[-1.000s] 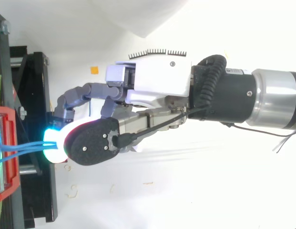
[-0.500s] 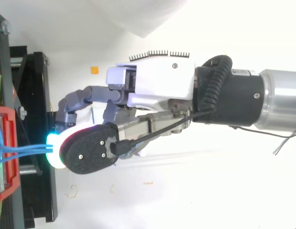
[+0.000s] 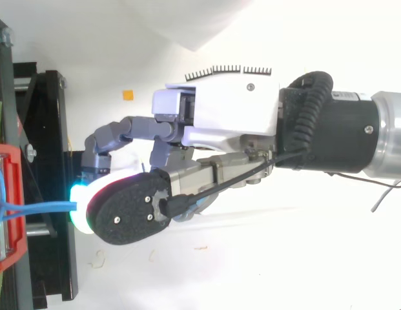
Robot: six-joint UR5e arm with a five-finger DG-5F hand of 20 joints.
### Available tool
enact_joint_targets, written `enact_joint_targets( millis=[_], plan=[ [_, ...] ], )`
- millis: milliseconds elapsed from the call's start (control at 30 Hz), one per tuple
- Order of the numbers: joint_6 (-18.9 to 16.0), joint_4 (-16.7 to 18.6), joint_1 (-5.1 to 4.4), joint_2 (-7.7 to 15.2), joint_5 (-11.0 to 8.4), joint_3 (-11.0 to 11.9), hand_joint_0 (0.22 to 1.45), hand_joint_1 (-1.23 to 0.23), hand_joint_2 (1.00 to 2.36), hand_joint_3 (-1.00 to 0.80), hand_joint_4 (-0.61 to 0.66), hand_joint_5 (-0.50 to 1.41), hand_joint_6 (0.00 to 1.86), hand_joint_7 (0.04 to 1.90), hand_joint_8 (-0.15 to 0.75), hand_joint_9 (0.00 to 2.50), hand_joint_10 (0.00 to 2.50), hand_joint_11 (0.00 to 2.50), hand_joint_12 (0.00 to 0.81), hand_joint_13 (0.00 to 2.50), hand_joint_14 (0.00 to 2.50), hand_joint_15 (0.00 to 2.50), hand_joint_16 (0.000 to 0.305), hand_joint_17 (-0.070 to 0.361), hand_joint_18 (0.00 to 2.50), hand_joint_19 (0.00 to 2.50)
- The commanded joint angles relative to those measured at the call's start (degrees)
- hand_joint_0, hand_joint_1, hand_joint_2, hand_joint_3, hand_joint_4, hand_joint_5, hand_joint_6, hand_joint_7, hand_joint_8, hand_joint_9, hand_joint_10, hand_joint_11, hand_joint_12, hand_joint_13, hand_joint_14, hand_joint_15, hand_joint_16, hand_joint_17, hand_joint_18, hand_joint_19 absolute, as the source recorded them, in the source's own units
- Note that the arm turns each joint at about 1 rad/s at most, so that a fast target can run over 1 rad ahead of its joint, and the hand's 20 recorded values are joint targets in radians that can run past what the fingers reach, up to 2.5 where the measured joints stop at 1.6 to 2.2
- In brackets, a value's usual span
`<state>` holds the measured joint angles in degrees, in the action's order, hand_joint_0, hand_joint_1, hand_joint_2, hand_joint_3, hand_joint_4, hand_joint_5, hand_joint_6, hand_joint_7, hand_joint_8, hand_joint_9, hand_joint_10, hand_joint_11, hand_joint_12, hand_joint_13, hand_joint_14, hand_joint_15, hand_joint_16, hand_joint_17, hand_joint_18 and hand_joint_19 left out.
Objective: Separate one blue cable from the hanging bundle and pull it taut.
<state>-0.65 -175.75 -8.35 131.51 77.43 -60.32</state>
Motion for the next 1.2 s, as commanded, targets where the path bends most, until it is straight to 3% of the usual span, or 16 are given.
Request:
enact_joint_targets(
  millis=[0,200,233,500,833,1167],
  plan=[
    [-0.05,-0.12,0.00,-0.11,0.00,0.03,0.34,-0.36,1.00,-0.50,0.36,-0.01,0.50,1.19,0.412,1.45,0.82,1.81,0.499,1.13,1.90,0.81,0.085,0.191,1.39,1.06],
    [0.04,-0.12,0.00,-0.02,0.00,0.03,0.34,-0.37,1.00,-0.50,0.27,0.02,0.50,1.27,0.391,1.59,0.66,1.91,0.499,1.20,1.94,0.81,0.084,0.188,1.46,1.08],
    [0.04,-0.12,0.00,-0.02,0.00,0.03,0.34,-0.40,1.00,-0.50,0.23,0.04,0.50,1.28,0.373,1.69,0.49,1.99,0.478,1.24,1.99,0.81,0.082,0.185,1.51,1.11],
    [0.30,0.15,-0.09,-0.11,-0.17,0.03,0.41,-0.48,1.00,-0.50,0.14,0.09,0.50,1.28,0.275,1.98,0.01,2.32,0.414,1.30,2.02,0.88,0.071,0.161,1.55,1.22],
    [0.30,0.15,0.00,-0.02,-0.26,0.03,0.48,-0.50,1.00,-0.50,0.10,0.13,0.50,1.31,0.219,2.20,0.02,2.23,0.350,1.34,2.02,0.98,0.061,0.138,1.62,1.31],
    [0.65,-0.03,0.00,-0.02,-0.35,0.11,0.55,-0.49,1.00,-0.50,0.08,0.14,0.50,1.30,0.196,2.26,0.02,2.25,0.311,1.34,2.03,1.03,0.051,0.116,1.61,1.38]
  ],
)
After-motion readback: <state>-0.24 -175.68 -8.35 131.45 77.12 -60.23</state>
